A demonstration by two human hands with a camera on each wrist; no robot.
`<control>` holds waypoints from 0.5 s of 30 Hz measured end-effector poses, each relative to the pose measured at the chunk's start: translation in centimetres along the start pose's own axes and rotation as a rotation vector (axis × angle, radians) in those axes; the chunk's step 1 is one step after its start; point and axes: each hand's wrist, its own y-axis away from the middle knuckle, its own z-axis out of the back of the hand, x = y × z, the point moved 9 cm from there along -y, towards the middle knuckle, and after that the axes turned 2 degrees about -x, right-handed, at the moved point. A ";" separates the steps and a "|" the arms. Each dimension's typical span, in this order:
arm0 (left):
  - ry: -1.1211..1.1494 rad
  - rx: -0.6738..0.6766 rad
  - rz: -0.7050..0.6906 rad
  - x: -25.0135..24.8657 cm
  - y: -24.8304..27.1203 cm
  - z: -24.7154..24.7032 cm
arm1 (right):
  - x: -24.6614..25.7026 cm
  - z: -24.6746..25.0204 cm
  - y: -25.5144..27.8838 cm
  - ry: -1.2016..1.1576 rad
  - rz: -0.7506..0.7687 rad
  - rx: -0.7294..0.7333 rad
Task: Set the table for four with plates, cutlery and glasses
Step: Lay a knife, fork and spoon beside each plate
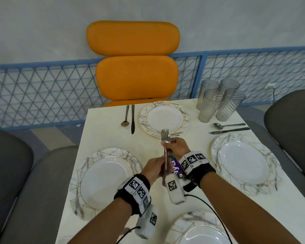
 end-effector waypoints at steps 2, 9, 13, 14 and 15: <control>0.003 0.001 -0.056 -0.9 1.3 0.0 | 0.8 -0.1 0.9 -0.052 0.018 0.008; -0.069 -0.025 -0.183 -1.6 3.9 1.4 | 1.1 -0.3 4.7 -0.214 0.044 0.033; -0.087 -0.077 -0.243 -1.7 4.2 1.8 | -0.3 0.2 5.7 -0.127 0.042 0.035; -0.109 -0.075 -0.250 -1.6 4.1 1.7 | -0.8 0.6 5.6 -0.112 0.041 0.016; -0.130 -0.066 -0.252 -1.5 4.2 1.5 | -0.8 1.1 5.5 -0.105 0.054 -0.013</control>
